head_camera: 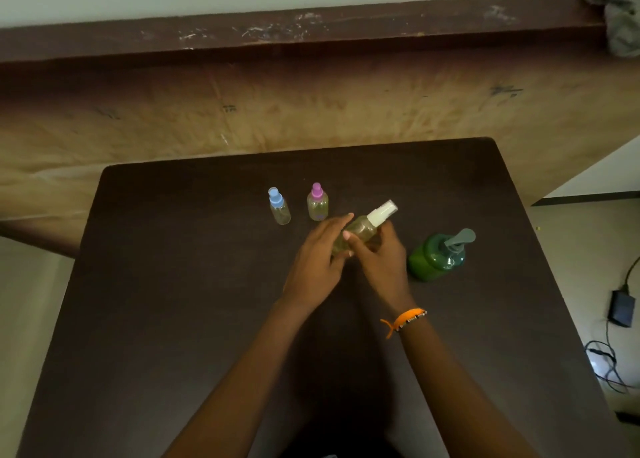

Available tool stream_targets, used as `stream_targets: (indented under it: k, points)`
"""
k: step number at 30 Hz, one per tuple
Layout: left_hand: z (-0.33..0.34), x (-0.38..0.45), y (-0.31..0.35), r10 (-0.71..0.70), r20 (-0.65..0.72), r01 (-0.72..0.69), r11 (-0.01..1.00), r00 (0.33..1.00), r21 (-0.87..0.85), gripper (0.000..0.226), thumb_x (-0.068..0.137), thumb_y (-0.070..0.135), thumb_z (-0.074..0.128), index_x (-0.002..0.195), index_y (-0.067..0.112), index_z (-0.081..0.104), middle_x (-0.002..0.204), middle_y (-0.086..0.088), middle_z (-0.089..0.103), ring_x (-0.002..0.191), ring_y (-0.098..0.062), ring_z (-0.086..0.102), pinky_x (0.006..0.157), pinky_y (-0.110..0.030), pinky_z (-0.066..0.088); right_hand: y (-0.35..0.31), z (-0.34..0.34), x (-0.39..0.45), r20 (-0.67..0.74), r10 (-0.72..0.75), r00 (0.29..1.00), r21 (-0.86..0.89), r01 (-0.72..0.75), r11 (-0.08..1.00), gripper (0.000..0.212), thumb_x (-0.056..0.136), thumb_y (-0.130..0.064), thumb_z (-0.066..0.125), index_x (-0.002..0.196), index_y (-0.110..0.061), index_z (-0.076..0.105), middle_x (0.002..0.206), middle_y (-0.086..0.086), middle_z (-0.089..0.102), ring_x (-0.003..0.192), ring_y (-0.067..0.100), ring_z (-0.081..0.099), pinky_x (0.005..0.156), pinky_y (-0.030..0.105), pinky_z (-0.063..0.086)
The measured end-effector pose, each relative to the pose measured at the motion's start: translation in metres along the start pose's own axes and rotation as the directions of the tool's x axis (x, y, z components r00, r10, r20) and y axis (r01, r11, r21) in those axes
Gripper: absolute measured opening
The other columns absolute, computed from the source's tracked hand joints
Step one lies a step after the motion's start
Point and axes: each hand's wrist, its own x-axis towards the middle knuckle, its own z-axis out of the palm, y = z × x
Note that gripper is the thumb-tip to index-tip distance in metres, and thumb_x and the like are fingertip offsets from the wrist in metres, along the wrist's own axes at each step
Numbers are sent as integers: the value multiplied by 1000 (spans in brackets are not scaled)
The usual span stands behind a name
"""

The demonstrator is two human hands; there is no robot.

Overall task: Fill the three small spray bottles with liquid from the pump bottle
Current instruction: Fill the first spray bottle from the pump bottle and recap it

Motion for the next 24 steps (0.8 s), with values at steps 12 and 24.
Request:
stream_targets:
  k: [12,24]
  points:
    - [-14,-54,53,17,-273,-42,996,962,-83,49,68,25,79,113,21,61,101,7,66,90,-1,60,76,-14,47,-73,-28,-64,-106,-128,986,147,143,979,27,83,-20,74,75,-7,51,70,8,54,51,-3,51,46,8,39]
    - [-36,-87,80,-93,33,98,889,995,-447,41,78,16,71,117,21,58,107,5,67,98,-5,64,86,-29,53,-87,-60,-77,270,-292,918,132,265,955,35,82,-21,69,92,10,57,90,34,55,82,25,52,74,49,47]
